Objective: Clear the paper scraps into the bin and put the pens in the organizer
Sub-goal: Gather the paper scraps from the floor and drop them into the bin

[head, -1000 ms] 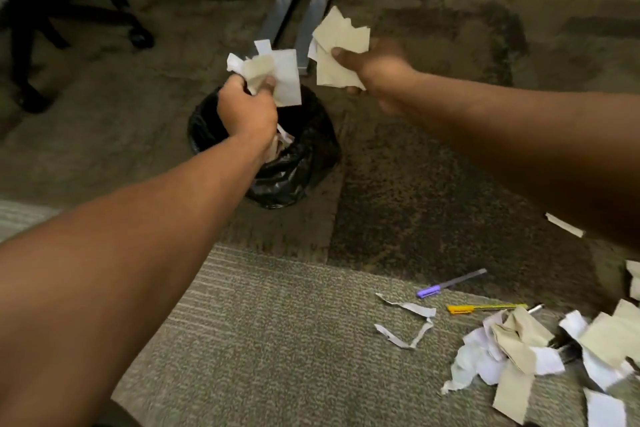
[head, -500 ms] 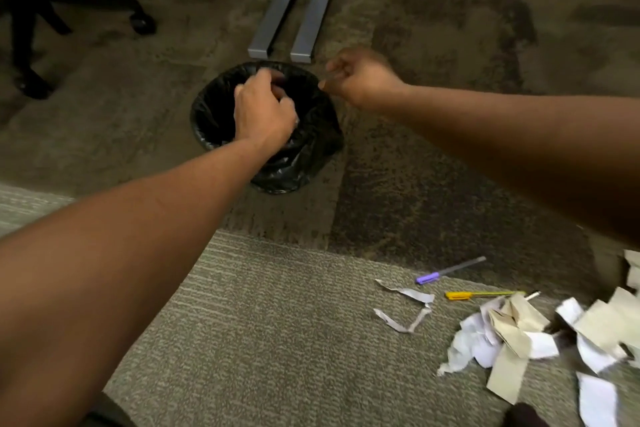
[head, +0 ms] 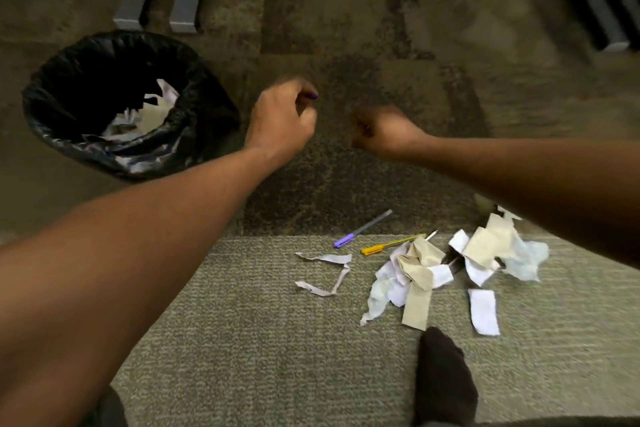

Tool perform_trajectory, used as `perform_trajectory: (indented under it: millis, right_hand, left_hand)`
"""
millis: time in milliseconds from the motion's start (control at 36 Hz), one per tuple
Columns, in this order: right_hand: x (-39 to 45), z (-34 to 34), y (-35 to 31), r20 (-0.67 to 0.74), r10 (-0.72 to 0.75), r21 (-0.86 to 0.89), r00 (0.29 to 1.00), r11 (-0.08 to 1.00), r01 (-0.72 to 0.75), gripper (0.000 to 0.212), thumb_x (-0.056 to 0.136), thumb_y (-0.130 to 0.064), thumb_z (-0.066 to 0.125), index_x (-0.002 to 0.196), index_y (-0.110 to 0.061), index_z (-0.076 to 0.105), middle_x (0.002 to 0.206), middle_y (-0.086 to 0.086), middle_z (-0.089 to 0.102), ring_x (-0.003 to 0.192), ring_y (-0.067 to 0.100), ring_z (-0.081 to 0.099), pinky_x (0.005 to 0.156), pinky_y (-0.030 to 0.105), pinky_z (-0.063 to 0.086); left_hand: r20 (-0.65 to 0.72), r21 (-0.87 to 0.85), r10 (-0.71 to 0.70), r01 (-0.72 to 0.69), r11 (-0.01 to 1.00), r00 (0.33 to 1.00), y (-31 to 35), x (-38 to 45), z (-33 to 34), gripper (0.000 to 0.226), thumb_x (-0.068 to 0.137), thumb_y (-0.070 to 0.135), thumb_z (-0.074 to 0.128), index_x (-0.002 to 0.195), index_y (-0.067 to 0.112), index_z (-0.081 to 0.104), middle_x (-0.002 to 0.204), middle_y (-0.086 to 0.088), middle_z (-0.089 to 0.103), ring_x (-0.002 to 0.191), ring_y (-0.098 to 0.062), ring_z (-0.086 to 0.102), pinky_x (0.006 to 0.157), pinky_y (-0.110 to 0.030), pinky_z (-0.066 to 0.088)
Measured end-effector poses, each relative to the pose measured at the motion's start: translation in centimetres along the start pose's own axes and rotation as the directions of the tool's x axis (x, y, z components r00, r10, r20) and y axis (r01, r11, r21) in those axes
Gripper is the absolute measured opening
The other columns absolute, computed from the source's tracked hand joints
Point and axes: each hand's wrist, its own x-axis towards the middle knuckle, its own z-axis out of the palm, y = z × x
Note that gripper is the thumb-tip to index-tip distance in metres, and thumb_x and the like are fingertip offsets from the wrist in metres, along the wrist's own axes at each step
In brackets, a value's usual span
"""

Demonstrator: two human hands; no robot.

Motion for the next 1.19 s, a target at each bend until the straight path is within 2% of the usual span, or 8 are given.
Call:
perform_trajectory:
  millis: [278,389,500,639,750,861,1083,1194]
  right_hand:
    - [-5.7,-0.2,7.6,0.041,0.164,-0.088,0.986,0.983,-0.16,0.033,0.083,-0.013,0.064,0.116,-0.011,0.063,0.099,0.012,0.072,0.092,0.028,0.067,0.075,0.033,0.05]
    - [-7.1,-1.1,11.4,-0.011,0.273,-0.086,0.962,0.958,-0.273,0.027,0.084,-0.016,0.065,0.11,-0.011,0.066,0.101,0.015,0.071,0.096,0.031,0.066,0.079,0.036,0.053]
    - [-8.3,-1.9,15.2,-0.034,0.418,-0.154,0.908,0.895,-0.418,0.028,0.087,-0.022,0.065,0.112,-0.012,0.064,0.106,0.016,0.07,0.098,0.033,0.065,0.08,0.034,0.05]
    - [-10.6,-1.3,18.6,0.133,0.602,-0.391,0.787,0.762,-0.517,0.042,0.086,-0.039,0.066,0.114,-0.007,0.066,0.109,0.014,0.068,0.1,0.03,0.064,0.083,0.034,0.055]
    - [-12.7,-0.1,19.2,0.24,0.618,-0.448,0.749,0.755,-0.479,0.062,0.069,-0.059,0.076,0.11,-0.014,0.064,0.103,0.008,0.069,0.097,0.028,0.064,0.078,0.029,0.052]
    - [-14.2,1.2,20.0,0.297,0.57,-0.463,0.766,0.787,-0.407,0.066,0.068,-0.058,0.077,0.118,-0.017,0.063,0.109,0.007,0.067,0.1,0.026,0.063,0.079,0.032,0.054]
    - [-15.6,3.5,20.6,0.338,0.493,-0.423,0.801,0.84,-0.339,0.025,0.081,-0.027,0.07,0.105,-0.021,0.066,0.102,0.003,0.068,0.092,0.022,0.061,0.07,0.025,0.045]
    - [-15.2,3.1,20.9,0.395,0.48,-0.344,0.783,0.868,-0.358,0.027,0.085,-0.021,0.068,0.112,-0.022,0.069,0.109,0.0,0.07,0.094,0.018,0.062,0.075,0.023,0.045]
  left_hand:
    - [0.142,-0.041,0.009,-0.004,0.999,0.99,2.4,-2.0,6.2,0.021,0.081,0.017,0.059,0.1,0.019,0.069,0.094,-0.003,0.07,0.087,-0.018,0.064,0.077,-0.025,0.047]
    - [0.233,-0.06,-0.012,0.027,0.998,0.972,3.4,-3.5,8.7,0.023,0.08,0.014,0.058,0.1,0.018,0.07,0.094,-0.004,0.071,0.087,-0.02,0.065,0.079,-0.027,0.049]
    - [0.346,-0.063,0.022,0.0,0.998,0.938,4.6,-5.6,11.2,0.022,0.084,0.014,0.057,0.1,0.016,0.071,0.096,-0.004,0.071,0.089,-0.02,0.065,0.08,-0.03,0.051]
    - [0.451,-0.072,0.062,-0.033,0.997,0.89,6.1,-7.5,13.8,0.019,0.084,0.014,0.056,0.098,0.017,0.069,0.096,-0.001,0.068,0.089,-0.018,0.063,0.078,-0.028,0.048]
    - [0.576,-0.048,0.037,-0.011,0.999,0.816,6.5,-8.4,15.4,0.019,0.084,0.02,0.061,0.102,0.02,0.067,0.094,0.001,0.062,0.086,-0.018,0.062,0.08,-0.032,0.052]
    - [0.667,-0.03,0.075,-0.074,0.997,0.742,6.7,-9.4,16.9,0.028,0.084,0.028,0.066,0.111,0.022,0.065,0.103,0.002,0.059,0.095,-0.015,0.06,0.084,-0.027,0.047]
    - [0.757,0.094,0.011,-0.125,0.988,0.654,8.0,-11.3,19.1,0.052,0.081,0.056,0.065,0.122,0.024,0.059,0.117,-0.002,0.056,0.108,-0.022,0.057,0.091,-0.036,0.049]
    - [0.796,0.173,-0.01,-0.212,0.962,0.606,8.8,-12.3,20.2,0.072,0.072,0.063,0.071,0.129,0.025,0.051,0.123,-0.003,0.052,0.115,-0.024,0.05,0.093,-0.041,0.047]
